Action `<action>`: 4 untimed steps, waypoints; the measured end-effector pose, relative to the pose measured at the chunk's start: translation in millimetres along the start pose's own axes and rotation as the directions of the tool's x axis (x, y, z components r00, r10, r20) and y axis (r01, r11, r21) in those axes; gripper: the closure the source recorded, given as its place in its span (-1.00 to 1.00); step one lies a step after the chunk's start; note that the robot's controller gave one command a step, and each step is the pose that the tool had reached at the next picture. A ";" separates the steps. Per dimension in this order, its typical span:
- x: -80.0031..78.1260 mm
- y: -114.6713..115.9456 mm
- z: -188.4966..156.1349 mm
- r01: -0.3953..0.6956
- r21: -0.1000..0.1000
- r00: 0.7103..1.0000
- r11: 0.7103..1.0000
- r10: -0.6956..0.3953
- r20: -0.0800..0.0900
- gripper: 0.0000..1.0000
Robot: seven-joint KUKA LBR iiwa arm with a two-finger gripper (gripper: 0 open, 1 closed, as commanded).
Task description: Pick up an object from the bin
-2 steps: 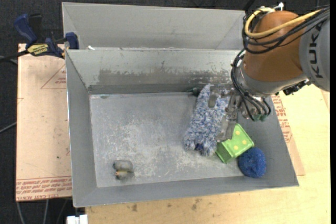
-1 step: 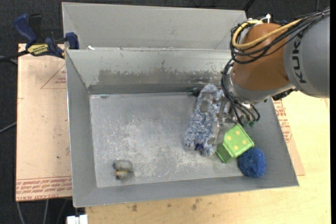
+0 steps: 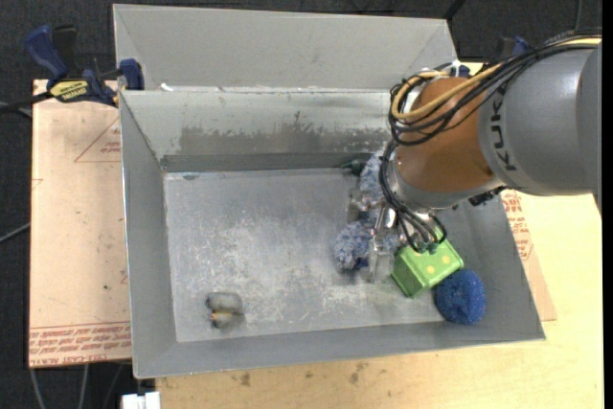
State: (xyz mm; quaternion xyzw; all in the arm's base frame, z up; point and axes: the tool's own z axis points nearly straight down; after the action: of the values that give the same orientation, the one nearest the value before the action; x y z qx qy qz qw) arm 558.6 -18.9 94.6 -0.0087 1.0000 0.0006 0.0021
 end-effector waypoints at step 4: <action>-51.2 1.8 65.5 -0.020 -0.002 0.989 1.000 0.020 0.147 -1.00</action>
Offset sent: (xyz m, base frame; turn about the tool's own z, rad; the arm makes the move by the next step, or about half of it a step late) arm 0.0000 0.0000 0.0000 0.0000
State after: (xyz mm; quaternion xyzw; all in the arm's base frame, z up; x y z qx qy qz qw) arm 610.1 -16.1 29.4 0.0014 0.9971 0.0017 0.0759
